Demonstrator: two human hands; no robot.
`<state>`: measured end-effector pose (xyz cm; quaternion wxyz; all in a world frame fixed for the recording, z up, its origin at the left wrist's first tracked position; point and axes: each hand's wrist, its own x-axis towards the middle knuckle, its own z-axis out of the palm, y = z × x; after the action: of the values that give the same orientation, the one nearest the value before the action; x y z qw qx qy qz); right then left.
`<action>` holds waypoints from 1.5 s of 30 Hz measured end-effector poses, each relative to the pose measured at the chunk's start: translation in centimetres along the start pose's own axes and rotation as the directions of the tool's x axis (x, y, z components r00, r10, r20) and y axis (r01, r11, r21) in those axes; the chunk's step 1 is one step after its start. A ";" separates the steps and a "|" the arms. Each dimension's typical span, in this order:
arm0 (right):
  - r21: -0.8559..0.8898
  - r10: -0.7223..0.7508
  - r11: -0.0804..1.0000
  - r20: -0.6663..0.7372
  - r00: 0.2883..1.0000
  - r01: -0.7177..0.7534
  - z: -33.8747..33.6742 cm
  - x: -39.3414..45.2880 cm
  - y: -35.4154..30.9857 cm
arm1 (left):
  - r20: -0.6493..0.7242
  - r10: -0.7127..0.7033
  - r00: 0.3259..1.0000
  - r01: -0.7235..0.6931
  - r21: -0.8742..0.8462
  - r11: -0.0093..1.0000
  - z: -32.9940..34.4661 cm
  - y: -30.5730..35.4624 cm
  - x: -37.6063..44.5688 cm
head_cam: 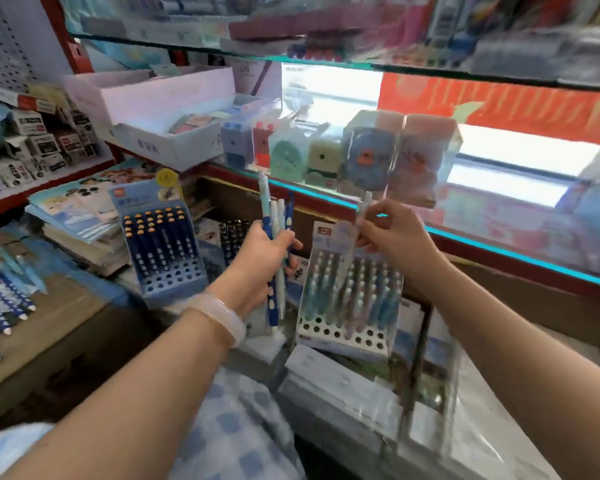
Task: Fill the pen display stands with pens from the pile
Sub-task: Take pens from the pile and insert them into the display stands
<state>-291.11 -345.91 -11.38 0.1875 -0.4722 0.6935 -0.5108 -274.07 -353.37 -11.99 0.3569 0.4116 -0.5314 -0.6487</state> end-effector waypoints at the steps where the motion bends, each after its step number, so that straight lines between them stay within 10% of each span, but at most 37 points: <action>1: -0.027 0.012 1.000 -0.032 0.999 -0.013 -0.8 -0.6 0.7 | 0.016 0.001 1.000 -0.001 -0.003 1.000 0.5 -0.2 -0.4; 24: -0.507 0.033 0.862 0.040 0.999 -0.008 4.3 -7.1 5.5 | -0.006 0.025 1.000 -0.024 0.093 0.995 -1.4 -2.7 -2.7; 45: -0.575 0.032 0.818 0.018 0.999 -0.016 5.2 -6.9 6.5 | 0.033 0.023 0.999 -0.025 0.071 0.997 -2.1 -3.7 -2.4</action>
<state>-286.92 -342.67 -20.81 0.0523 -0.5049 0.8185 -0.2691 -271.26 -351.33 -15.43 0.3411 0.4073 -0.5649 -0.6313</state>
